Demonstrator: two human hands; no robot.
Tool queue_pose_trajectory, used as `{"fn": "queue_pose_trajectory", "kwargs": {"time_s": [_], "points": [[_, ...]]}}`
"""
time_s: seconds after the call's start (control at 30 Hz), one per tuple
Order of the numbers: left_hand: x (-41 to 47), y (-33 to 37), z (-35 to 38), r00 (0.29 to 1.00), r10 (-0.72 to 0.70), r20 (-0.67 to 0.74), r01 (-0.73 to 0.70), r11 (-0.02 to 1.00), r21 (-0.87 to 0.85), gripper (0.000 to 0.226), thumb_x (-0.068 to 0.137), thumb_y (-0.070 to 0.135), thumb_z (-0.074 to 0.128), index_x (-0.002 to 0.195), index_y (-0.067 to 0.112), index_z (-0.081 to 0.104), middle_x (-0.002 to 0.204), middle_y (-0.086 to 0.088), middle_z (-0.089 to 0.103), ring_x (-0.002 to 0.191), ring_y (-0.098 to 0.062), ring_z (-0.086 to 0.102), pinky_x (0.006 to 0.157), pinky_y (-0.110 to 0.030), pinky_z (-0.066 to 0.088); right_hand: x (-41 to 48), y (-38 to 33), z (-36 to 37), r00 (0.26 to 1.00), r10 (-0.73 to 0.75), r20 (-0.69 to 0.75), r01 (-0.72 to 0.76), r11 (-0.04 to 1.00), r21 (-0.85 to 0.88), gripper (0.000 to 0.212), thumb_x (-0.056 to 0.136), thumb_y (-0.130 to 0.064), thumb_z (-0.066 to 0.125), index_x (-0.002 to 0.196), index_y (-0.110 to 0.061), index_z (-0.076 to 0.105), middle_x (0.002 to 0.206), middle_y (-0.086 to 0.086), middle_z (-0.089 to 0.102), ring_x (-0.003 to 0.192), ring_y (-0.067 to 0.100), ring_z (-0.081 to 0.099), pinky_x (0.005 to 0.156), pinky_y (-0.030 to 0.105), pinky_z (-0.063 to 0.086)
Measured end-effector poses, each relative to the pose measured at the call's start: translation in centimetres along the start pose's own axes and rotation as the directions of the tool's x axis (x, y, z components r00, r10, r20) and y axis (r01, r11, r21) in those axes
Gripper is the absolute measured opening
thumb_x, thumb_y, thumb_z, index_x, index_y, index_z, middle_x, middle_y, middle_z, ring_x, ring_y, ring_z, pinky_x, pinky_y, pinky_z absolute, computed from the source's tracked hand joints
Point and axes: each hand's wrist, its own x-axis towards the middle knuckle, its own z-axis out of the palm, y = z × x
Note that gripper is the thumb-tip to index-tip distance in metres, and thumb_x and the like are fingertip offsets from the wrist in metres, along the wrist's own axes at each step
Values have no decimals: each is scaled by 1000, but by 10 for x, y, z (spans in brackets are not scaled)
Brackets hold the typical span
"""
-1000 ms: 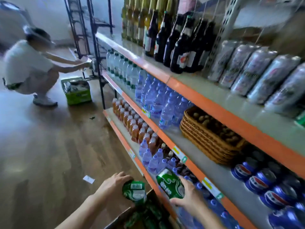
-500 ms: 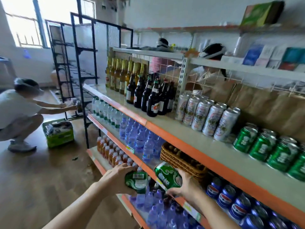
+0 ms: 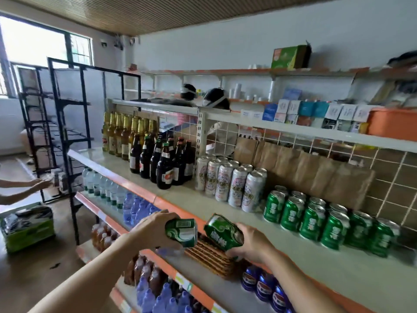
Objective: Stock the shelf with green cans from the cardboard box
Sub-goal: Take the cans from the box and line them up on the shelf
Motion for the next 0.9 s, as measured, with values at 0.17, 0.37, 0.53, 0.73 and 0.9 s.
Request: {"fn": "queue_pose_trajectory", "kwargs": {"time_s": [0.17,0.37,0.53,0.73,0.9], "points": [[65,66,10,996,93,-17,-94,995,-46,84,41,72,61,113,30,59,95,12,55,88,-9,55,75,-22,44,-16,63,-56,995,86,-47,-84,996,34,87,66,-41,81,139,-22,39,131,1,56,116,17,53,92,26,45],[130,162,39,983,181,15,-180,982,-58,94,38,74,61,121,31,55,104,12,57,93,-9,55,81,-25,47,-50,155,-108,963,260,-72,-255,964,76,82,69,-33,78,139,-20,38,122,-1,60,98,16,64,89,30,51],[163,225,76,971,221,86,-212,972,-106,95,50,67,77,132,28,48,122,7,54,101,-8,50,81,-21,43,-88,220,-127,928,358,-106,-347,931,111,63,67,-25,78,122,-25,46,103,-3,65,74,10,66,71,26,56],[186,293,129,944,278,179,-249,954,-167,96,51,64,79,133,25,47,121,4,56,107,-13,54,88,-25,45,-141,280,-123,882,451,-134,-447,892,63,78,65,-36,78,132,-22,42,118,-2,56,102,16,56,87,28,48],[195,315,144,930,305,206,-262,942,-212,87,59,53,81,133,22,48,125,2,55,109,-14,53,90,-24,44,-158,295,-115,858,501,-109,-500,865,38,90,63,-35,79,140,-20,36,128,1,52,111,18,54,93,32,48]]}}
